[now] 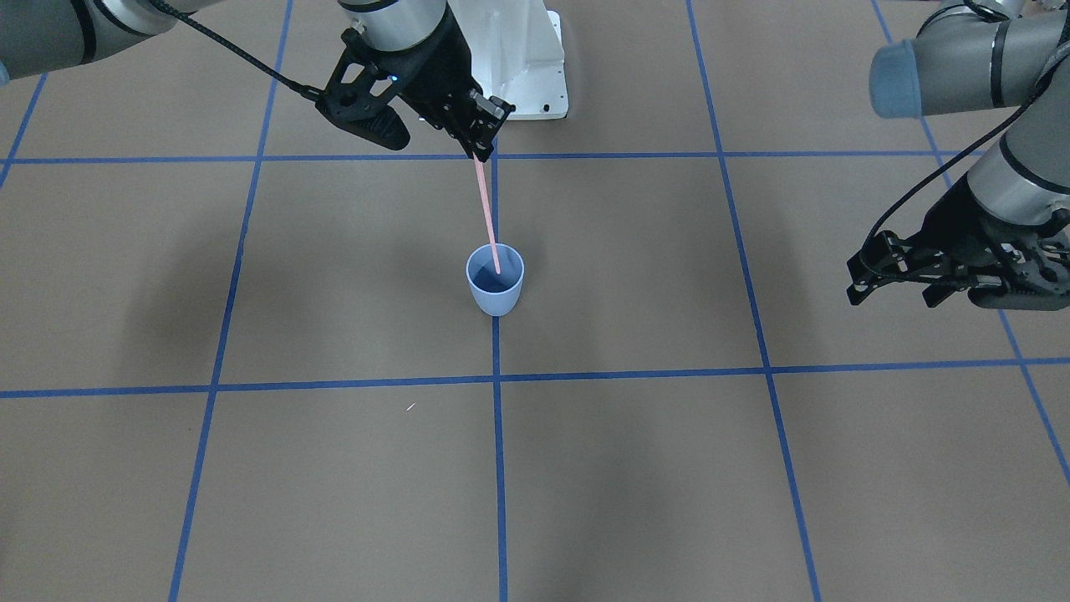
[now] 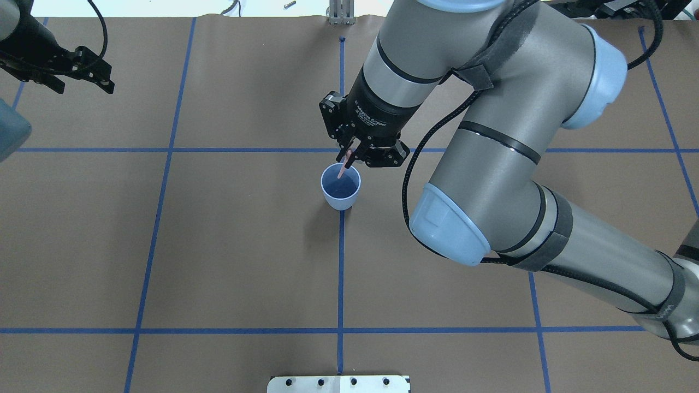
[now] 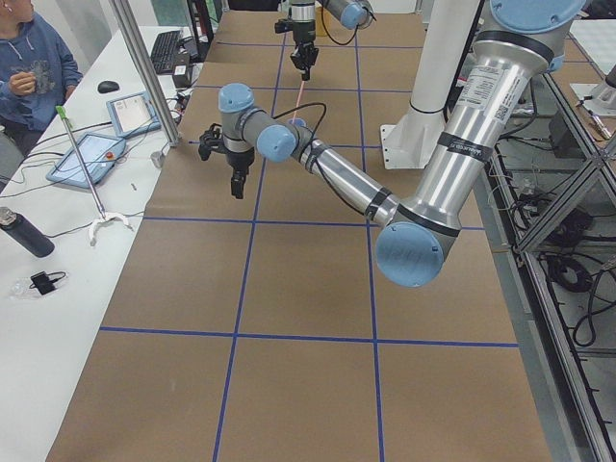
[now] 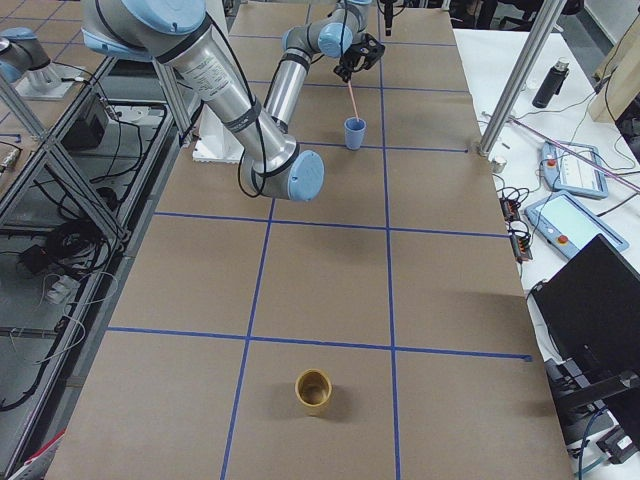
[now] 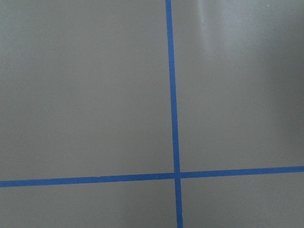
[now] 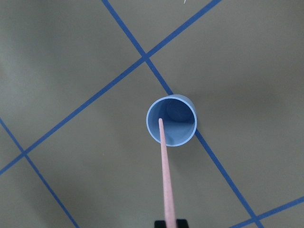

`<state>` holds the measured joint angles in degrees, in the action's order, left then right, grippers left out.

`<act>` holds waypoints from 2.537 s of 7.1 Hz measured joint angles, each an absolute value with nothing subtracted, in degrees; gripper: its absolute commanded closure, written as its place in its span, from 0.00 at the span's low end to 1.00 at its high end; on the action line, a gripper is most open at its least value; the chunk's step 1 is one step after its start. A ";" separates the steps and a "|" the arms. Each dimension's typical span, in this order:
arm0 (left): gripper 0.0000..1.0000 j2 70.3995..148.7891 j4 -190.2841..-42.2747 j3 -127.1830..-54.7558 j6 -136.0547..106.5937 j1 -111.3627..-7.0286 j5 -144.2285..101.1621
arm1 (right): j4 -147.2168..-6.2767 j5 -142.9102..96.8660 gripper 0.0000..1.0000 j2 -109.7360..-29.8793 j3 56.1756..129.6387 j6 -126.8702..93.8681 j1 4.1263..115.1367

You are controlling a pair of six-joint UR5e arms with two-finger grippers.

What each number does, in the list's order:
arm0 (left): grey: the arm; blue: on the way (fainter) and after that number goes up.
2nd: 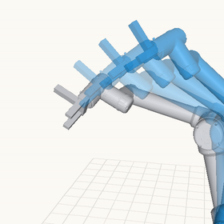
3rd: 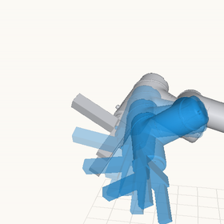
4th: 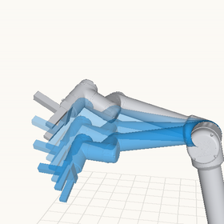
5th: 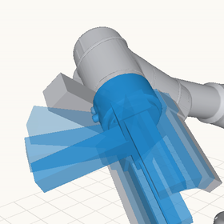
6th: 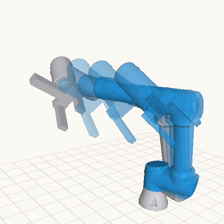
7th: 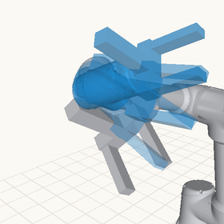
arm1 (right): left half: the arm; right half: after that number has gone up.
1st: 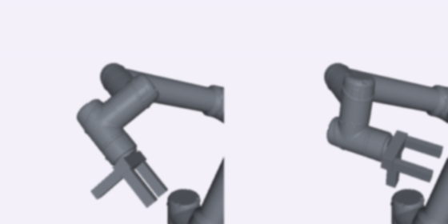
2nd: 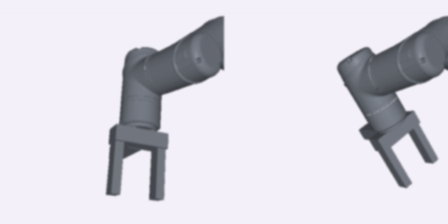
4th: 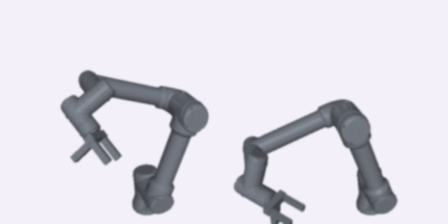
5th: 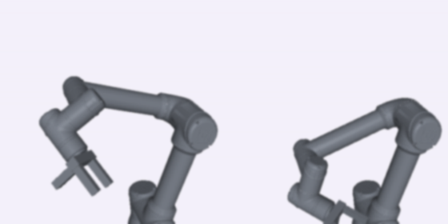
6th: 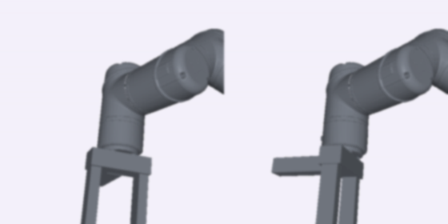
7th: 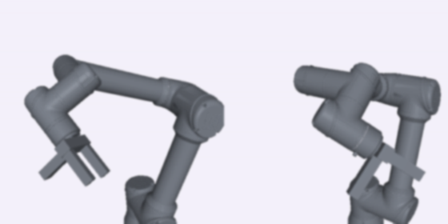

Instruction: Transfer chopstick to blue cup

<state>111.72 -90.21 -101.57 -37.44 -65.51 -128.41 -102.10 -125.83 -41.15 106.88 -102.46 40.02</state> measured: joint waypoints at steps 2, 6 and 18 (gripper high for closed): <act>0.02 111.71 -90.48 -101.05 -37.44 -65.46 -128.41 | -100.07 -125.73 0.00 -41.10 106.05 -102.80 40.06; 0.02 111.71 -90.55 -100.82 -37.44 -65.57 -128.51 | -100.04 -131.99 0.00 -53.66 114.23 -96.92 53.18; 0.02 105.30 -90.15 -98.33 -11.85 -74.36 -131.97 | -91.15 -134.26 0.00 -87.35 101.65 -8.87 85.14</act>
<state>105.30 -90.15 -98.33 -11.85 -74.36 -131.97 -91.15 -134.26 -87.35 101.65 -8.87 85.14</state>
